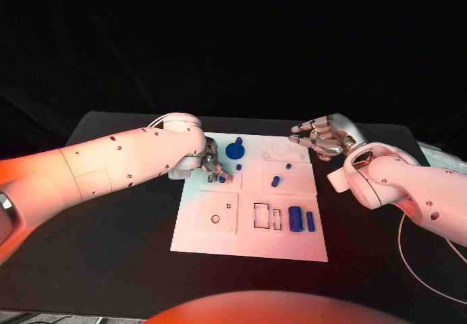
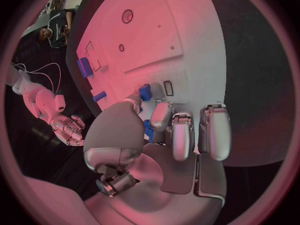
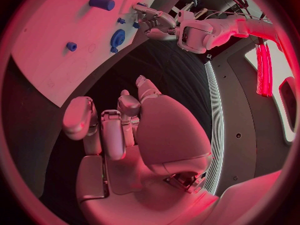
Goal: Assemble the parts on the task board
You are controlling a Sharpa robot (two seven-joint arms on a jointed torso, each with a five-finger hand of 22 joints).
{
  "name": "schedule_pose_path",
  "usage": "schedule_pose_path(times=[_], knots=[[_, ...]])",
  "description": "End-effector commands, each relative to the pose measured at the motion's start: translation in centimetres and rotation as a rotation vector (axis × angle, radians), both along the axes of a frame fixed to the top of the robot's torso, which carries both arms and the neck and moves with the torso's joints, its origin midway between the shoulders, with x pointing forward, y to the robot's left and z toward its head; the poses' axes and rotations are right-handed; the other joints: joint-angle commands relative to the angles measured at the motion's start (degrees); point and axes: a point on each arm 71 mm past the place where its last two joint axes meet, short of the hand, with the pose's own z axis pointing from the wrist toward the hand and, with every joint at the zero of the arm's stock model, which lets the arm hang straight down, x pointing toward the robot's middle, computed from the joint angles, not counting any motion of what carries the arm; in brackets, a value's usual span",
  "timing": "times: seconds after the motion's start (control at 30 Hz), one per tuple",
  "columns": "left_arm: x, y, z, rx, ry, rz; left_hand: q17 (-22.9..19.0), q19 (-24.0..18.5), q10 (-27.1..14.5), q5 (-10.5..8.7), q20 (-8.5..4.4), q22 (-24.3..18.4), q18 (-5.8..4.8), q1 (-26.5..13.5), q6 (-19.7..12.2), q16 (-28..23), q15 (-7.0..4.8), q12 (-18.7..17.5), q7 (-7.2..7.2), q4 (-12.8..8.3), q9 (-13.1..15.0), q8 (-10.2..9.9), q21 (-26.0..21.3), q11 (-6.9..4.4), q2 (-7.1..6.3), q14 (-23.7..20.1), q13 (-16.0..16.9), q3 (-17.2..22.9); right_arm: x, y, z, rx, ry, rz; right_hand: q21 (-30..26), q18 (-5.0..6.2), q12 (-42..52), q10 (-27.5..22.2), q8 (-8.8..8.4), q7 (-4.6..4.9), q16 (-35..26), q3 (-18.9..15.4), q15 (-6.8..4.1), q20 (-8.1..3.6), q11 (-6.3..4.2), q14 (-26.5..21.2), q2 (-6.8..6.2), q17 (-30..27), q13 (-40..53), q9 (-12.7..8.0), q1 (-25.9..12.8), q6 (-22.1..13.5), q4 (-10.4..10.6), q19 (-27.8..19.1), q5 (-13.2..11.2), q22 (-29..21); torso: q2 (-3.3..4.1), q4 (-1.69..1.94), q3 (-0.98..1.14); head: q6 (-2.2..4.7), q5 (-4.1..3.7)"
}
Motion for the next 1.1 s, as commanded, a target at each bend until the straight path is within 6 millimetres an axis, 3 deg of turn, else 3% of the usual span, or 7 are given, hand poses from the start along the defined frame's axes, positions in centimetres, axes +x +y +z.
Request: schedule_pose_path(times=[0.03,0.4,0.53,0.8,0.9,0.97,1.1], knots=[[0.0,0.2,0.2,0.0,-0.027,0.011,15.1,2.0,0.4,0.08,-0.46,7.8,-1.2,-0.9,0.4,0.2,-0.34,0.1,0.19,0.6,0.1,0.0,0.3,0.13,-0.11,6.0,0.2,-1.4,-0.1,0.1,-0.1,-0.003,0.004,0.014,-0.2,0.91,-0.2,-0.4,-0.03,0.03,-0.2,0.0,-0.43,-0.12,0.11,3.7,0.22,5.3,-0.1,-0.1,-0.2,0.3,0.4,-0.4,0.2,0.0,0.0,0.04,-0.02,0.06,-0.06],[-0.3,-0.2,1.4,-0.114,-0.065,0.056,15.1,2.1,0.6,0.06,-0.67,8.0,-1.23,-3.9,0.5,0.2,-0.55,0.3,0.06,1.0,0.5,0.0,0.4,-0.04,0.49,6.0,0.4,-6.9,-0.1,0.2,-0.5,-0.002,0.015,0.016,-0.3,0.93,-0.2,-0.4,-0.05,0.04,-0.3,-0.1,-0.43,-0.12,0.13,3.7,0.21,5.2,-0.1,-0.1,-0.3,0.2,0.5,-0.5,0.2,-0.2,-0.02,-0.01,-0.08,0.4,0.0],[-0.3,0.1,2.1,-0.161,-0.067,0.08,15.1,1.9,0.2,0.06,-0.73,7.5,-1.1,-4.0,0.1,0.2,-0.58,-0.2,0.17,1.0,0.5,-0.2,0.0,0.01,0.52,6.0,0.0,-8.3,-0.1,0.2,-0.7,-0.002,0.021,0.016,-0.3,0.93,-0.2,-0.4,-0.05,0.04,-0.3,-0.1,-0.43,-0.12,0.13,3.7,0.21,5.2,-0.1,-0.1,-0.3,0.2,0.5,-0.5,0.2,-0.2,-0.11,0.08,0.03,0.5,0.01],[0.1,1.4,3.3,-0.174,-0.059,0.101,15.1,1.0,-1.0,0.07,-0.64,6.0,-0.71,-2.3,-1.2,0.2,-0.41,-1.7,0.59,0.7,0.6,-0.7,-1.3,0.34,0.75,6.0,-1.4,-10.5,-0.1,0.1,-0.8,-0.002,0.025,0.015,-0.3,0.93,-0.2,-0.4,-0.05,0.04,-0.3,-0.1,-0.43,-0.12,0.13,3.7,0.21,5.2,-0.1,-0.1,-0.3,0.2,0.5,-0.5,0.2,-0.2,-0.08,0.09,0.08,0.77,-0.05],[0.5,2.2,3.7,-0.158,-0.06,0.106,15.1,0.5,-2.1,0.12,-0.51,5.1,-0.45,0.1,-2.1,0.2,-0.26,-3.1,0.89,0.2,0.6,-1.0,-2.2,0.58,1.61,6.0,-2.8,-10.6,-0.2,0.1,-0.8,-0.003,0.026,0.015,-0.3,0.93,-0.2,-0.4,-0.05,0.04,-0.3,-0.1,-0.43,-0.12,0.13,3.7,0.21,5.2,-0.1,-0.1,-0.3,0.2,0.5,-0.5,0.2,-0.2,0.0,0.02,0.01,0.97,-0.03],[0.9,2.7,4.0,-0.15,-0.063,0.114,15.1,0.0,-3.1,0.18,-0.37,4.2,-0.23,3.0,-3.1,0.2,-0.1,-4.6,1.22,-0.9,0.5,-1.6,-3.0,0.83,2.62,6.0,-4.3,-9.8,-0.2,0.0,-0.8,-0.003,0.026,0.014,-0.3,0.93,-0.2,-0.4,-0.05,0.04,-0.3,-0.1,-0.43,-0.12,0.13,3.7,0.21,5.2,-0.1,-0.1,-0.3,0.2,0.5,-0.5,0.2,-0.2,0.01,0.04,-0.01,1.11,-0.08],[2.1,3.7,4.5,-0.161,-0.069,0.152,15.1,-1.0,-7.2,0.17,0.64,2.6,0.12,6.0,-7.9,0.2,1.3,-10.3,3.57,-1.1,-2.0,-5.9,-4.6,2.7,3.2,6.0,-10.2,-9.7,-0.2,0.1,-0.8,-0.003,0.027,0.015,-0.4,0.96,-0.4,-0.5,-0.06,0.04,-0.4,-0.2,-0.42,-0.12,0.13,3.7,0.23,5.0,-0.3,-0.1,-0.4,0.2,0.6,-0.6,0.2,-0.3,0.06,-0.04,0.01,1.54,0.0]])
